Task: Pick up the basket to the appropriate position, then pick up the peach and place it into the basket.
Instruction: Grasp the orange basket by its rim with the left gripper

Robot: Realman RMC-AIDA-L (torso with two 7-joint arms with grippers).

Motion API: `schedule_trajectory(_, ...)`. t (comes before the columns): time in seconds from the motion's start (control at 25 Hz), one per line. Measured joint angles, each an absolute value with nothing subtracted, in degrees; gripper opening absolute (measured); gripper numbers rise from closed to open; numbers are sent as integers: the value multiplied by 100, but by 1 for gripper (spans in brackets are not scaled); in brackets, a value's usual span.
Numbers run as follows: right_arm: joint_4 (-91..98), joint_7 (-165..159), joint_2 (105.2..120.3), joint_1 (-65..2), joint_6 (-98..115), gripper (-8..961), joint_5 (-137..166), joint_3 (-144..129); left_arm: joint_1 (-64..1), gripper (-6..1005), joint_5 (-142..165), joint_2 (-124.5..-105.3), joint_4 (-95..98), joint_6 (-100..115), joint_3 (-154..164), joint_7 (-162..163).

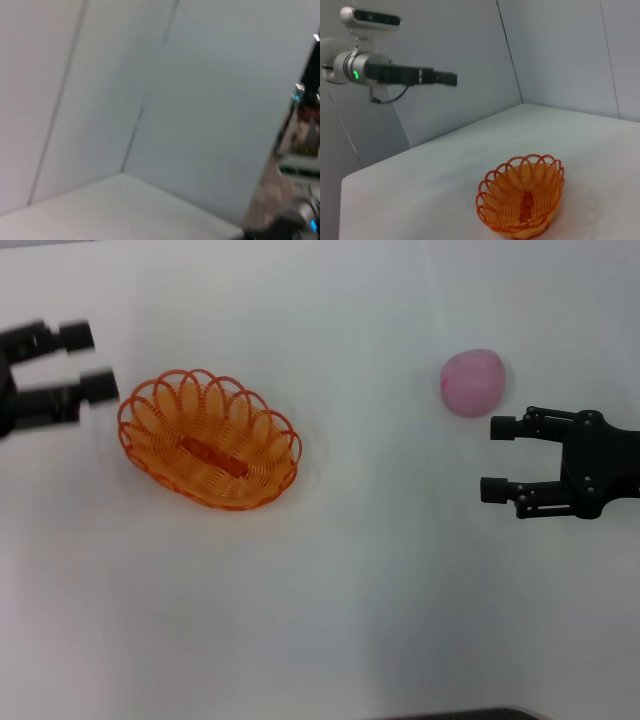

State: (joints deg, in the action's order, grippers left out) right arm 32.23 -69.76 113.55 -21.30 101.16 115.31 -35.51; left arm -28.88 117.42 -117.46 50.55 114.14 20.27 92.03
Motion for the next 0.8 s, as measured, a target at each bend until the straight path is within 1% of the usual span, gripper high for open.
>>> schedule_trajectory(0.12, 3218, -6973, 11355, -2140, 10115, 906, 11531, -3551, -3032, 873, 11616, -11722, 5085, 11080, 2012, 9628)
schedule_trajectory(0.36, 3199, -6942, 11356, -2162, 10100, 907, 11531, -3550, -3232, 873, 11743, -11582, 5218, 10186, 2542, 10536)
schedule_trajectory(0.44, 3196, -6935, 11360, -2165, 10096, 907, 11531, -3550, -3241, 873, 11816, -11575, 5418, 9945, 2834, 10848)
schedule_trajectory(0.68, 3196, -6929, 11363, -2179, 10096, 907, 11531, -3542, -3327, 873, 12369, -11658, 6223, 9274, 3574, 12033)
schedule_trajectory(0.8, 3196, -6923, 11367, -2192, 10087, 907, 11531, -3546, -3514, 872, 12733, -11642, 6373, 9134, 3855, 12572)
